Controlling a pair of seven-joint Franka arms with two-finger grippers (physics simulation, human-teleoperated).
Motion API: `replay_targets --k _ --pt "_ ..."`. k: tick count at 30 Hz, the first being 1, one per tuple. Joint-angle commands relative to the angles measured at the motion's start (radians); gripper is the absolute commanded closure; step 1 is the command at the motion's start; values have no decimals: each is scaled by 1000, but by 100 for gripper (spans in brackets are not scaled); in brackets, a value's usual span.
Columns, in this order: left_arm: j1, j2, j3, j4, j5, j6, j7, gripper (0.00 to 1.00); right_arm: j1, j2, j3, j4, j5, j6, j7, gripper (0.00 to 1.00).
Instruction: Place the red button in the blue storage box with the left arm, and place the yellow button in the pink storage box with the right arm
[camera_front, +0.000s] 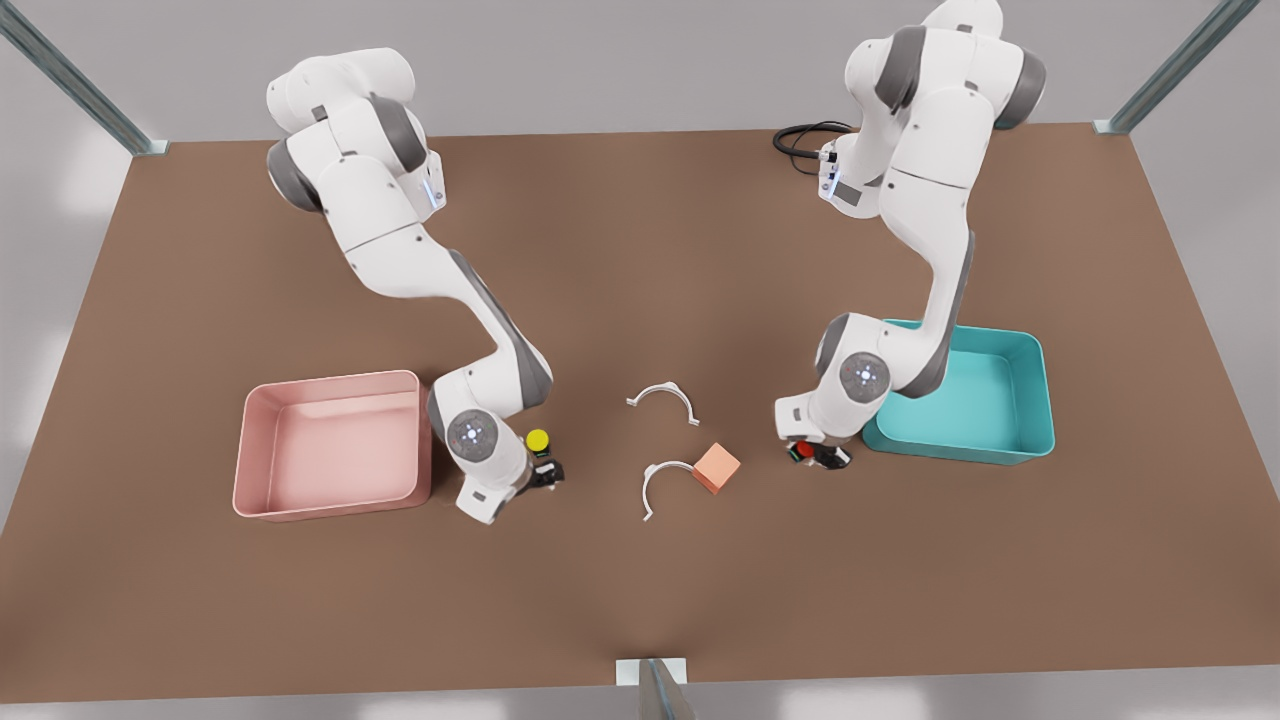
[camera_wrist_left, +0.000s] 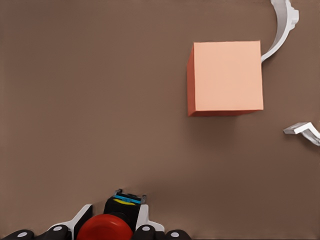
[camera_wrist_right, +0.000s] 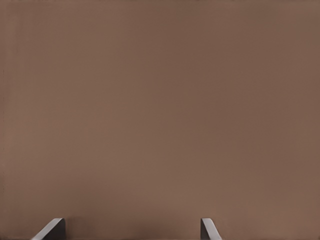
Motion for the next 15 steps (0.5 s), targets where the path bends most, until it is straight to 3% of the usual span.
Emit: replay_targets --k 1,2,6,11,14,15 --pt "18 -55 0 1 -1 -127 57 46 -11 -21 42 -30 12 31 -69 0" --pt "53 -101 -1 -2 -3 -204 125 46 -37 -49 89 -78 11 31 -6 0" --pt "217 -250 0 -99 -43 -323 434 46 -37 -109 86 -176 4 48 2 0" --pt "442 -267 0 -122 -86 -403 789 46 -42 -126 70 -291 -17 169 98 0" --pt "485 -267 14 -174 -106 -403 852 46 -31 -138 72 -328 -17 172 141 0" --pt "487 -264 14 -185 -106 -403 852 38 -31 -146 72 -334 -17 172 141 0"
